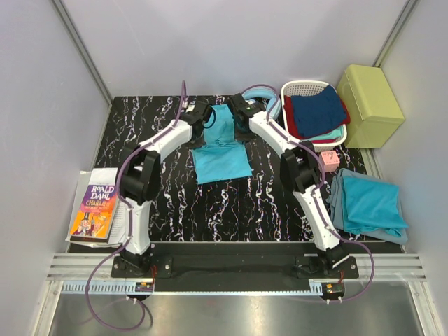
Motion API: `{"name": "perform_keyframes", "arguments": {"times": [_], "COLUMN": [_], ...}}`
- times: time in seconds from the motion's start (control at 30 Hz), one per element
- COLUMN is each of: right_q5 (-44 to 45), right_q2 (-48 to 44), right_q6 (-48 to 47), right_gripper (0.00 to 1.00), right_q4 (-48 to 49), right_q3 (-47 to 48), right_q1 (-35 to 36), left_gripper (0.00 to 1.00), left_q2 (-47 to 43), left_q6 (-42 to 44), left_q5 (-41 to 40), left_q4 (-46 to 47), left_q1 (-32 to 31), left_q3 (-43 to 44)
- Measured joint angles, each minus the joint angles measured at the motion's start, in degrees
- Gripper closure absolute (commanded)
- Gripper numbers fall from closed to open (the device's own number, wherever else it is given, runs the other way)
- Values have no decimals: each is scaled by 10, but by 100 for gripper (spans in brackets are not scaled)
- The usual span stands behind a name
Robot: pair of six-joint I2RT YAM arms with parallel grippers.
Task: Fold and stack the t-shirts
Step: Fold the folded rectangular tshirt in 1/3 of the way
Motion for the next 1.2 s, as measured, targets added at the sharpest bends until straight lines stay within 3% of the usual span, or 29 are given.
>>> {"name": "perform_keyframes", "arguments": {"times": [0.1, 0.13, 0.2, 0.3, 0.33, 0.47, 0.6, 0.73, 0.93, 1.2], "right_q5": [-5, -6, -7, -6, -4, 9, 21, 26, 29, 33], "right_q2": [11, 17, 31, 43, 45, 45, 36, -20, -115, -147], "right_q6": [-3, -3, -5, -6, -8, -10, -14, -16, -13, -12], "right_gripper": [100, 99, 78, 62, 53, 42, 46, 51, 47, 48], "right_q4": [-2, -3, -2, -2, -2, 1, 4, 26, 79, 118], "right_q3": [21, 30, 52, 72, 78, 89, 66, -49, -207, -240], "right_q1": [0, 0, 0, 0, 0, 0, 0, 3, 26, 58], "left_gripper": [100, 93, 83, 54, 39, 22, 22, 23, 21, 24], "left_q2": [7, 9, 16, 23, 25, 25, 23, -12, -64, -76], "left_q6": [0, 0, -1, 1, -1, -2, -7, -19, -34, -35], "left_q5": [0, 0, 0, 0, -1, -7, -10, -10, -12, -11], "left_q4": [0, 0, -1, -2, -2, 0, 0, 7, 23, 44], "left_q1": [4, 4, 5, 5, 5, 5, 5, 1, -31, -66], "left_q3": [11, 13, 21, 32, 36, 43, 42, 0, -59, -88]}}
